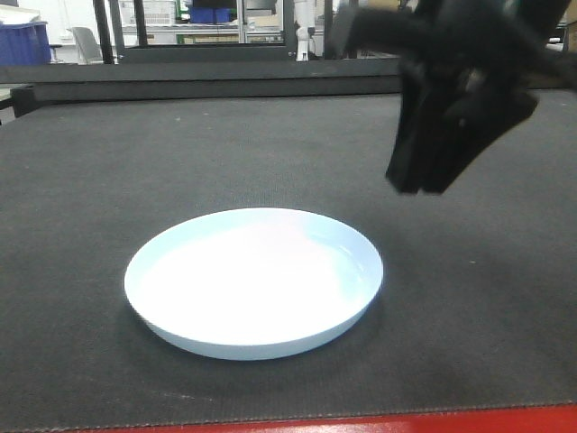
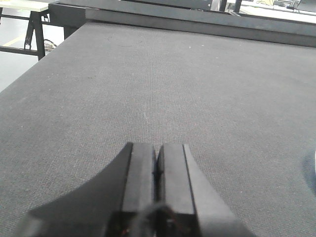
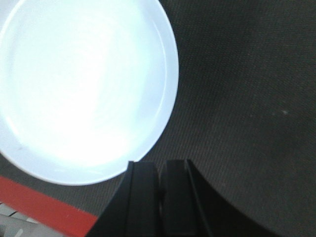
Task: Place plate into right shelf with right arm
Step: 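Lower the right gripper over the white plate's rim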
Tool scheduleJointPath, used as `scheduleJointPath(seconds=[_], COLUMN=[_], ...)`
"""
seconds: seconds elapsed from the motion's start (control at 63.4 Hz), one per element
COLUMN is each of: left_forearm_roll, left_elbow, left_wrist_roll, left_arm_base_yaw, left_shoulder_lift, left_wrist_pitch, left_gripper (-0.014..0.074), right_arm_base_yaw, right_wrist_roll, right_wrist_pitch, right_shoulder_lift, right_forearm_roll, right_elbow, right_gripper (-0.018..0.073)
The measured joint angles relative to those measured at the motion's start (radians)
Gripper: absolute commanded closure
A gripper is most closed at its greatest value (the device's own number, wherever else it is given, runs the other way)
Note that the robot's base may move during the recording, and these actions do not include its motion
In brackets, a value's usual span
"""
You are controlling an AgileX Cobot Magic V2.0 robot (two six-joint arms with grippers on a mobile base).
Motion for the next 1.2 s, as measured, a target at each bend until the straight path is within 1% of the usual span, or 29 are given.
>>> scheduleJointPath(seconds=[0.016,0.063,0.079,0.095,0.158,0.331,0.647,0.963,1.01,1.105,1.2], left_forearm_roll=[0.000,0.000,0.000,0.000,0.000,0.000,0.000,0.000,0.000,0.000,0.000], left_elbow=[0.000,0.000,0.000,0.000,0.000,0.000,0.000,0.000,0.000,0.000,0.000], left_wrist_roll=[0.000,0.000,0.000,0.000,0.000,0.000,0.000,0.000,0.000,0.000,0.000], left_arm_base_yaw=[0.000,0.000,0.000,0.000,0.000,0.000,0.000,0.000,0.000,0.000,0.000], left_shoulder_lift=[0.000,0.000,0.000,0.000,0.000,0.000,0.000,0.000,0.000,0.000,0.000], left_wrist_pitch=[0.000,0.000,0.000,0.000,0.000,0.000,0.000,0.000,0.000,0.000,0.000], left_gripper=[0.0643,0.0643,0.0643,0.0643,0.0643,0.0643,0.0643,0.0643,0.0643,0.0643,0.0643], right_arm_base_yaw=[0.002,0.002,0.002,0.002,0.002,0.002,0.002,0.002,0.002,0.002,0.002], right_wrist_roll=[0.002,0.001,0.001,0.001,0.001,0.001,0.004,0.004,0.004,0.004,0.004], right_wrist_pitch=[-0.008,-0.033,-0.040,-0.048,-0.082,-0.126,-0.132,-0.133,-0.133,-0.133,-0.128], right_shoulder_lift=[0.008,0.034,0.039,0.044,0.062,0.111,0.183,0.201,0.208,0.218,0.226], right_forearm_roll=[-0.002,-0.002,-0.002,-0.002,0.003,0.059,0.086,0.092,0.092,0.092,0.092], right_elbow=[0.000,0.000,0.000,0.000,0.000,0.000,-0.001,-0.001,-0.001,-0.001,-0.001], right_gripper=[0.0130,0.0002,-0.0058,-0.0092,-0.0071,-0.0073,-0.0073,-0.0067,-0.0051,0.0020,0.0148])
